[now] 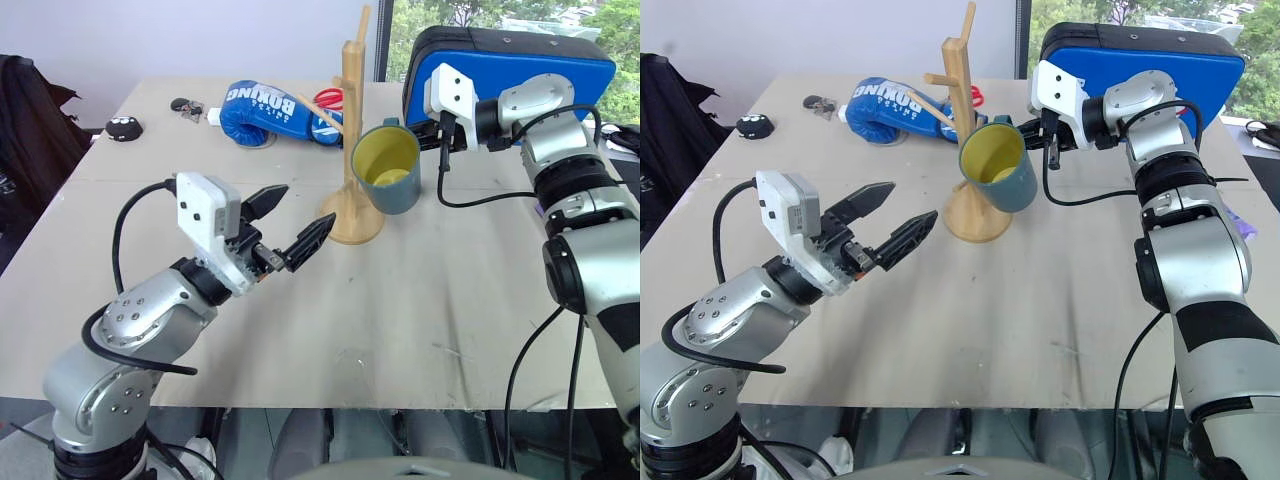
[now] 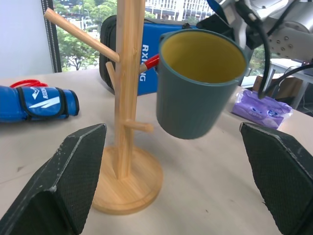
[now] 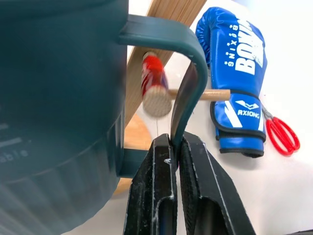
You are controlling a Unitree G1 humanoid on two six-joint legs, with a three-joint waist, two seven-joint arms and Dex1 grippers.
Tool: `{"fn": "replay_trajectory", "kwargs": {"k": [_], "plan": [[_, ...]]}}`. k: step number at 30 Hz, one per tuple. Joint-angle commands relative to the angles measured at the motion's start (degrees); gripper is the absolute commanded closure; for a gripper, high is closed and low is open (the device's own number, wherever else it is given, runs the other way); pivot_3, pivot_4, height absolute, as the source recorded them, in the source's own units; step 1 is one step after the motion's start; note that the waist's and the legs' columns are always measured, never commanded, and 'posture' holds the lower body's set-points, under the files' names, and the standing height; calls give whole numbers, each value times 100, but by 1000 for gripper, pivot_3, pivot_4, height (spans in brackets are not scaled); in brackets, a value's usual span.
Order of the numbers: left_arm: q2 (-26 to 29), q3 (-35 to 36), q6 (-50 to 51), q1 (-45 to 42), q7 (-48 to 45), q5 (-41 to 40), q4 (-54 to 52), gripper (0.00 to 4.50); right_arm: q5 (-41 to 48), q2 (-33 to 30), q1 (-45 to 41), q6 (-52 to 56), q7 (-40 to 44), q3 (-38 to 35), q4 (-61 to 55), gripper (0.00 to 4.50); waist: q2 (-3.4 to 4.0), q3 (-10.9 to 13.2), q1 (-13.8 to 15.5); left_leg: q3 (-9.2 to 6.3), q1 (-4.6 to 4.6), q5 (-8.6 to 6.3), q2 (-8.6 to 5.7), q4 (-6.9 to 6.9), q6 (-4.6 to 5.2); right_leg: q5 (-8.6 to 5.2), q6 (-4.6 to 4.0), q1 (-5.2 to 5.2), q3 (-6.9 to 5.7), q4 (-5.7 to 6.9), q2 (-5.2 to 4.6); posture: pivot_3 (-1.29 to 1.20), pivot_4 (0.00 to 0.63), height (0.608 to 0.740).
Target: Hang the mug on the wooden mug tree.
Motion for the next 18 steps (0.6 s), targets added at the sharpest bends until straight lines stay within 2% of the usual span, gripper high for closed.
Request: {"fn": "replay_trajectory", "kwargs": {"k": [1, 2, 3, 4, 7, 10, 12, 15, 18], "plan": [[89, 165, -206, -18, -60, -133, -195, 0, 55, -55, -276, -81, -88, -210, -114, 3236, 0, 0, 12, -1, 0, 0, 0, 1, 0, 0, 0, 0, -1, 0, 0, 0, 150, 737], [90, 152, -218, -35, -57, -157, -184, 0, 80, -93, -275, -90, -79, -244, -140, 2807, 0, 0, 13, -1, 0, 0, 0, 1, 0, 0, 0, 0, -1, 0, 0, 0, 150, 737], [95, 145, -226, -46, -59, -172, -175, 0, 112, -126, -275, -99, -73, -281, -168, 2577, 0, 0, 17, -1, 0, 0, -1, 1, 0, 0, 0, 0, -1, 0, 0, 0, 150, 737], [101, 128, -236, -48, -66, -172, -171, 0, 176, -179, -273, -67, -35, -347, -221, 1986, 0, 0, 20, -1, 0, 0, -1, 1, 0, 0, 0, 1, -2, 0, 0, 0, 150, 737], [118, 80, -280, -2, -83, -153, -155, 0, 386, -476, -187, 139, 328, -531, -535, 754, 0, 3, 35, -2, -3, 0, 0, 0, 0, 0, 0, 1, -2, -1, -1, 0, 150, 737], [135, 64, -326, 94, -127, -138, -168, 0, 681, -853, 123, 644, 810, -682, -1182, 754, 1, 3, 37, -8, -13, -1, 0, 1, 0, 0, 0, 0, -9, -3, -3, 0, 150, 737], [158, -63, -359, 311, -229, 83, -146, 0, 1024, -1357, 840, 1315, 1186, -852, -2135, 754, -4, 0, 41, -8, -13, -1, 1, 0, 0, 0, 0, 0, -8, -3, -4, 0, 150, 737], [374, -554, -733, 943, -657, 1058, 18, 0, 1824, -1865, 2419, 2601, 1067, -1409, -3871, 754, -9, -5, 103, -21, -22, -2, 7, -1, 0, 0, -1, 7, -31, -5, -7, 0, 150, 737], [305, -854, -1196, 1471, -895, 1721, 429, 0, 2289, -1872, 4442, 3356, 179, -2043, -5634, 754, -1, -2, 95, -22, -52, -2, 5, 1, 1, 0, 0, -17, -24, -2, -16, 0, 150, 737]]}}
